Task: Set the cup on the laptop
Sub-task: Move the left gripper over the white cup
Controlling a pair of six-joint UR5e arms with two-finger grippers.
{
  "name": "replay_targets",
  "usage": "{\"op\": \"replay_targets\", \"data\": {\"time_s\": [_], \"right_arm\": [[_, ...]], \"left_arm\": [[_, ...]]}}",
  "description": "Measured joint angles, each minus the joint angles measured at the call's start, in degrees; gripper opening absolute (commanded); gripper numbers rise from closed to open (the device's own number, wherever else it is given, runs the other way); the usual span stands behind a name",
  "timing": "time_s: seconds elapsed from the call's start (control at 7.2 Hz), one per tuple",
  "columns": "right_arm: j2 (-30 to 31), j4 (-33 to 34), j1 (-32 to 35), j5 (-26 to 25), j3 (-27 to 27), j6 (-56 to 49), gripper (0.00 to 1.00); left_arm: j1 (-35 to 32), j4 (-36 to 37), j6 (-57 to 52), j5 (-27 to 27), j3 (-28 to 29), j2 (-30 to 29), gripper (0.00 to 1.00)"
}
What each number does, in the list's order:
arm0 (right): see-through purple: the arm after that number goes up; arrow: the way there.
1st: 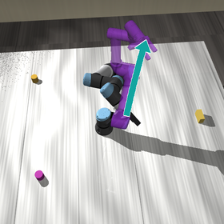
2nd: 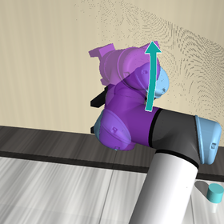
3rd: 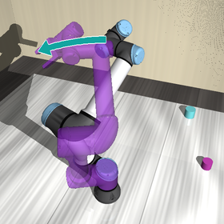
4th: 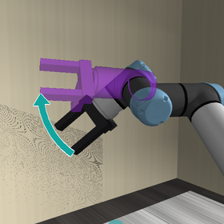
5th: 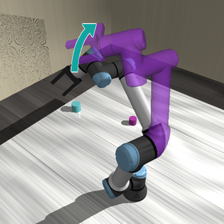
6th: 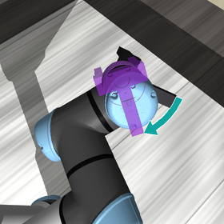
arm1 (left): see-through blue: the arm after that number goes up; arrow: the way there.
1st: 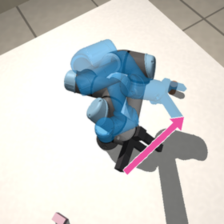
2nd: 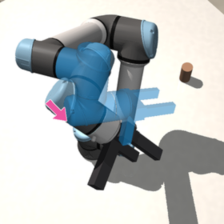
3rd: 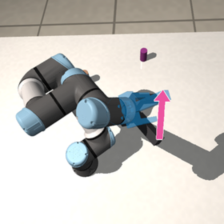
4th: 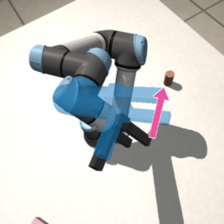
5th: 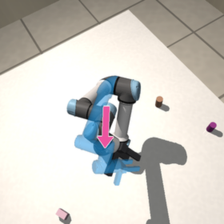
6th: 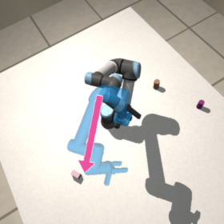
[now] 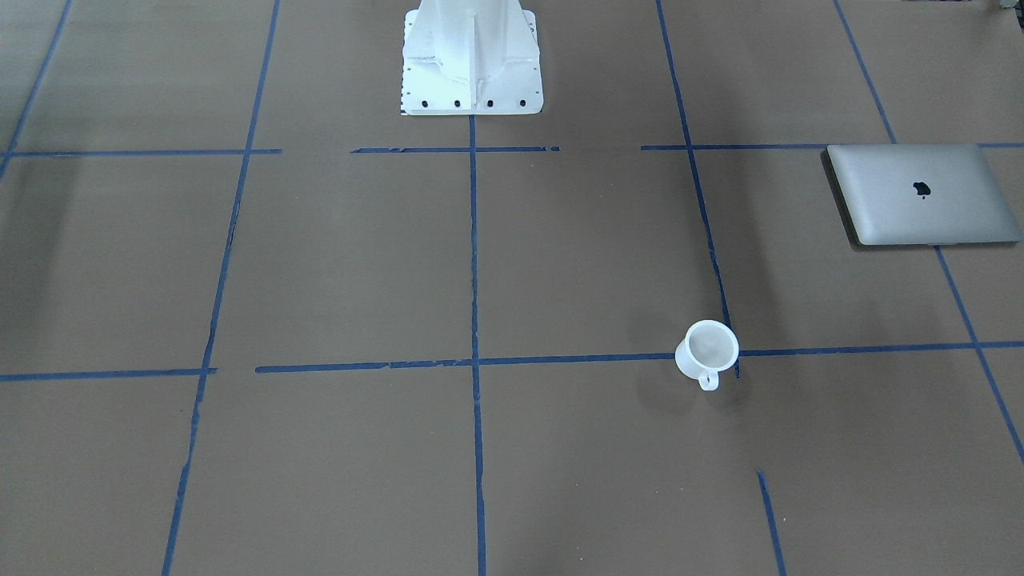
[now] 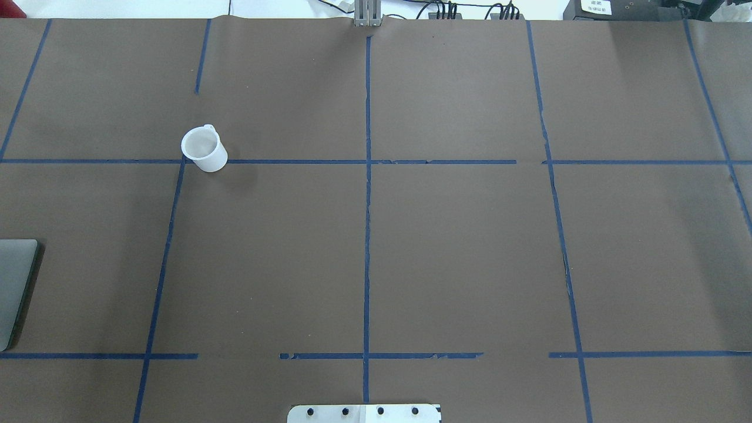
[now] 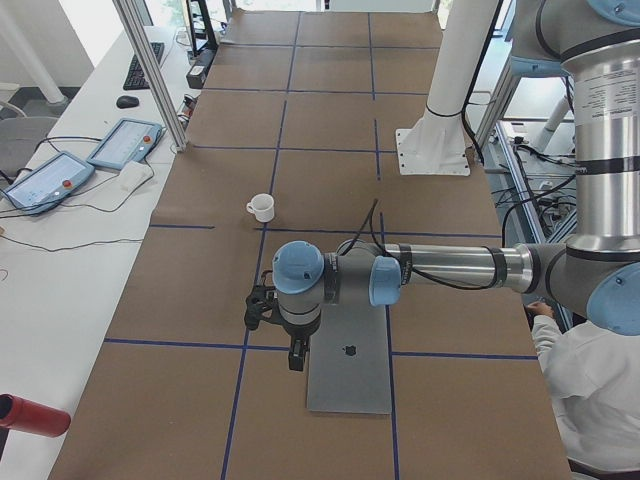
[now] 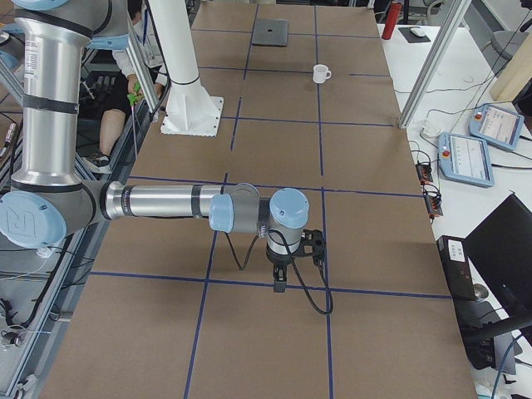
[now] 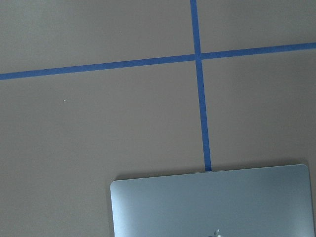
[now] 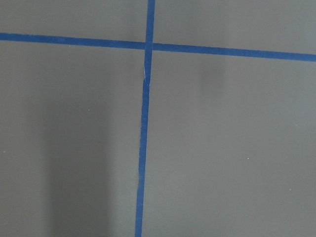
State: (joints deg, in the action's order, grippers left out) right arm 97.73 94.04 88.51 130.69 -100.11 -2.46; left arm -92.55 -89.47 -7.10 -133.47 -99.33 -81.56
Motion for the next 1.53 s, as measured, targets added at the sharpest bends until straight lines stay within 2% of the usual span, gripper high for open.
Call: {"op": "replay_targets", "data": {"time_s": [0.56, 0.97, 1.25, 1.53], "right_arm": [[0.00, 0.00, 0.00, -0.08, 0.00, 0.00, 1.00], [0.00, 0.00, 0.00, -0.01, 0.00, 0.00, 1.00], [0.00, 0.00, 0.00, 0.00, 0.00, 0.00, 1.00], [0.00, 0.00, 0.00, 0.00, 0.00, 0.00, 1.00]], "left_arm": [[0.08, -0.84, -0.34, 0.08, -0.63, -0.32, 1.00], [3.61, -13.68, 4.18, 0.01, -0.03, -2.84, 1.00], [11.84, -12.34, 15.40, 0.20, 2.79, -12.58, 1.00], [19.15, -8.69, 26.91, 0.40, 10.01, -25.33, 0.99]]}}
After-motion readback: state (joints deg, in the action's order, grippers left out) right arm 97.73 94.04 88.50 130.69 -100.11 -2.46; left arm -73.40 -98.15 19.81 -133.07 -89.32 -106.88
